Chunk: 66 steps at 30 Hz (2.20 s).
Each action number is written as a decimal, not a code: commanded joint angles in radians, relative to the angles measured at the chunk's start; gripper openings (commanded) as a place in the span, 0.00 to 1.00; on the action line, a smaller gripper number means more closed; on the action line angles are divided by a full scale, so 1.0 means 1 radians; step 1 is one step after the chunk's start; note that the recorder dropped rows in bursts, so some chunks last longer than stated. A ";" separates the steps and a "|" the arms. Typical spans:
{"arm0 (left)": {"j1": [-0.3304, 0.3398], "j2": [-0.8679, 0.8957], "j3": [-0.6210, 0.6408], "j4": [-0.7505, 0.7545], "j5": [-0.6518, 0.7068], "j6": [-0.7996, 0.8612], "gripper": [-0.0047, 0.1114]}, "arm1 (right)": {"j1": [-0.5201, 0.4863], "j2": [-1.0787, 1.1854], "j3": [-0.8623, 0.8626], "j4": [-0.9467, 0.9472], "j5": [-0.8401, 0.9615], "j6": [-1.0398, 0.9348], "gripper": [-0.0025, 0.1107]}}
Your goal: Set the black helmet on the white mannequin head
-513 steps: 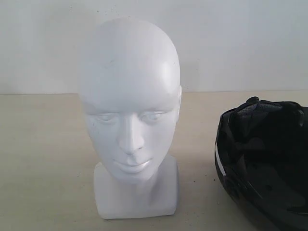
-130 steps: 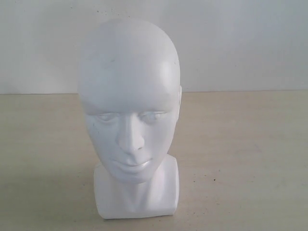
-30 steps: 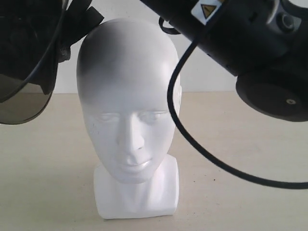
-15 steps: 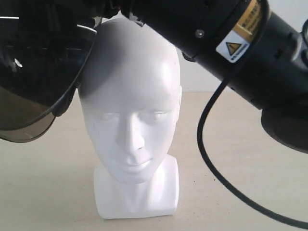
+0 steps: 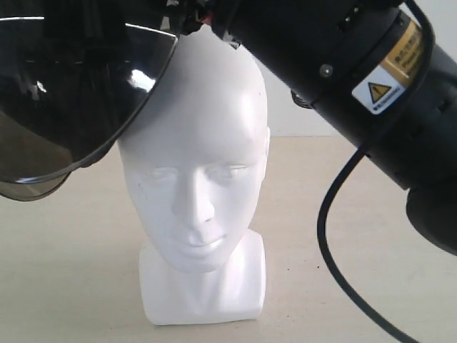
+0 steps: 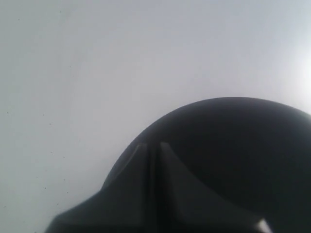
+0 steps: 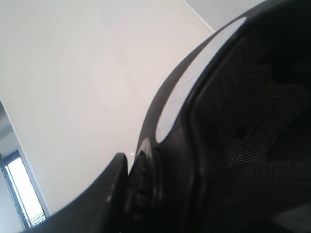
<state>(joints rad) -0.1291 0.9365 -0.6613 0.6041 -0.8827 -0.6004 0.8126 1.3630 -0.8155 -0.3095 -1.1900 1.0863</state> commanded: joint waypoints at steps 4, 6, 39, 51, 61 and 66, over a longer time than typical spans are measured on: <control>0.000 0.011 -0.034 0.021 -0.025 -0.032 0.08 | -0.005 -0.025 0.039 0.052 -0.031 -0.082 0.02; 0.000 0.017 -0.054 0.021 -0.025 -0.054 0.08 | -0.005 -0.025 0.039 0.052 -0.031 -0.084 0.02; 0.002 0.131 -0.250 0.408 0.053 -0.469 0.08 | -0.005 -0.046 0.121 0.192 -0.031 -0.178 0.02; 0.002 0.143 -0.250 0.472 0.038 -0.515 0.08 | -0.005 -0.182 0.195 0.287 -0.031 -0.348 0.02; 0.002 0.195 -0.250 0.527 -0.022 -0.564 0.08 | -0.005 -0.212 0.245 0.367 -0.006 -0.420 0.02; 0.002 0.235 -0.250 0.533 -0.075 -0.564 0.08 | -0.005 -0.212 0.245 0.398 0.006 -0.453 0.02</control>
<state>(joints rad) -0.1251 1.1389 -0.9179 1.0585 -0.9458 -1.1541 0.8284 1.1922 -0.5591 -0.0438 -1.0885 0.7730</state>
